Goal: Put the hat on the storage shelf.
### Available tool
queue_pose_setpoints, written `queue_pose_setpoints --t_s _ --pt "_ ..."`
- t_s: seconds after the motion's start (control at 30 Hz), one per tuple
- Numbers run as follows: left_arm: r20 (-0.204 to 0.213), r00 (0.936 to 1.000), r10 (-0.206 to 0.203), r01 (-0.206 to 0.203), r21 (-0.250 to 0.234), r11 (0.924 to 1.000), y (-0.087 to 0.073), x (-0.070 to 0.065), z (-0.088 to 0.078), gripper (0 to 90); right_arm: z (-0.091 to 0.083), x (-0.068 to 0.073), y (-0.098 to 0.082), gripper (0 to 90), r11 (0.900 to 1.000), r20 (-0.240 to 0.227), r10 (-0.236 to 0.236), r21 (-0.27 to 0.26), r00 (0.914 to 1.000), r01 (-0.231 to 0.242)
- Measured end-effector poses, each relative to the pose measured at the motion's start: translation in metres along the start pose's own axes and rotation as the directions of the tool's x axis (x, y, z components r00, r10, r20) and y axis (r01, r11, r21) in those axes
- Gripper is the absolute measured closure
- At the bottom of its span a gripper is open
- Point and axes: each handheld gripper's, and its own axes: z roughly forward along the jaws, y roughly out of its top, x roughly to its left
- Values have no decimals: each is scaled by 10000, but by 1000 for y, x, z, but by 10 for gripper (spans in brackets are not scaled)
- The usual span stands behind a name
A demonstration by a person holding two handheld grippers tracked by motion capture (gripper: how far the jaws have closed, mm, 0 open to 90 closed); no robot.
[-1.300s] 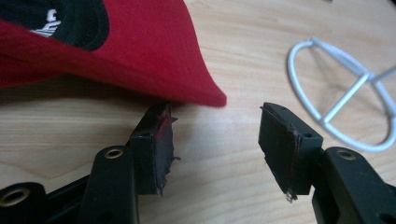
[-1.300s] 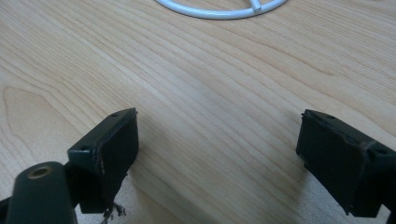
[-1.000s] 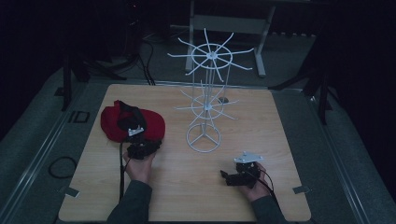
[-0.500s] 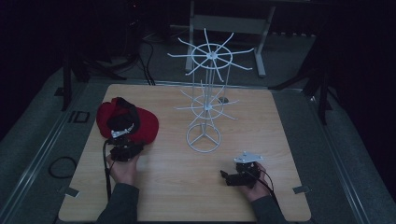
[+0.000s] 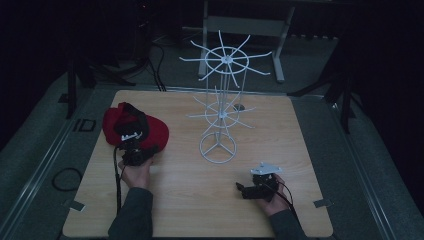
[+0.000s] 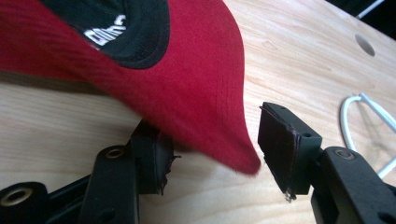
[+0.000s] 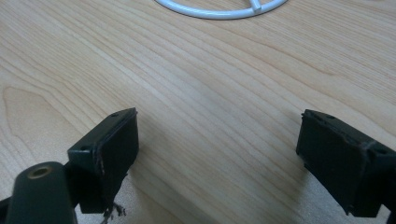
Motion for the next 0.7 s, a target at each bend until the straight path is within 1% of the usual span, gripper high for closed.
queue_pose_setpoints --t_s 0.03,0.1,0.13,0.17,0.2,0.23,0.27,0.37,0.4,0.43,0.47,0.5,0.57,0.6,0.63,0.67,0.7 --pt "-29 9999 -125 125 -7 9999 2 0 4 459 0 0 0 128 10000 0 -1 0 10000 1" --pt "-73 9999 -95 95 38 9999 2 0 5 484 0 0 0 128 10000 -1 -1 -3 10000 1" --pt "-166 9999 -35 36 66 10000 2 -1 7 484 0 0 0 128 10000 -1 -1 -3 10000 1" --pt "-384 9992 138 -129 232 9996 2 -2 8 540 0 0 0 128 10000 -2 -1 -1 10000 1" --pt "-384 9992 138 -129 232 9996 2 -2 8 557 0 0 0 128 10000 -2 0 -4 10000 0" --pt "-567 9979 308 -292 288 9992 1 -1 7 576 0 0 0 128 10000 -1 0 -2 10000 0" --pt "-536 9978 387 -374 247 9990 1 1 6 598 0 0 0 128 10000 -2 -2 -1 10000 2" --pt "-423 9984 372 -366 157 9992 0 5 4 655 0 0 0 128 10000 -1 1 0 10000 -1" --pt "-427 9981 450 -446 97 9990 1 7 2 655 0 0 0 128 10000 -1 0 -2 10000 0" --pt "-358 9980 525 -523 67 9986 1 8 2 691 0 0 0 128 10000 -1 -3 -2 10000 3" --pt "-282 9971 709 -711 -60 9975 0 10 -1 705 0 0 0 128 10000 0 -1 -3 10000 1" --pt "-282 9971 709 -711 -60 9975 0 10 -1 722 0 0 0 128 10000 0 -2 -2 10000 2" --pt "-120 9964 837 -840 -208 9963 0 12 -2 753 0 0 0 128 10000 -1 -2 -5 10000 2" --pt "-54 9953 962 -963 -362 9947 -1 13 -3 768 0 0 0 128 10000 0 -2 -3 10000 2" --pt "61 9945 1041 -1038 -441 9936 -2 14 -3 768 0 0 0 128 10000 0 -2 -3 10000 2" --pt "159 9943 1052 -1043 -527 9932 -3 15 -4 802 0 0 0 128 10000 -1 0 -3 10000 0" --pt "281 9939 1070 -1053 -580 9927 -4 16 -5 802 0 0 0 128 10000 0 -3 -4 10000 3"
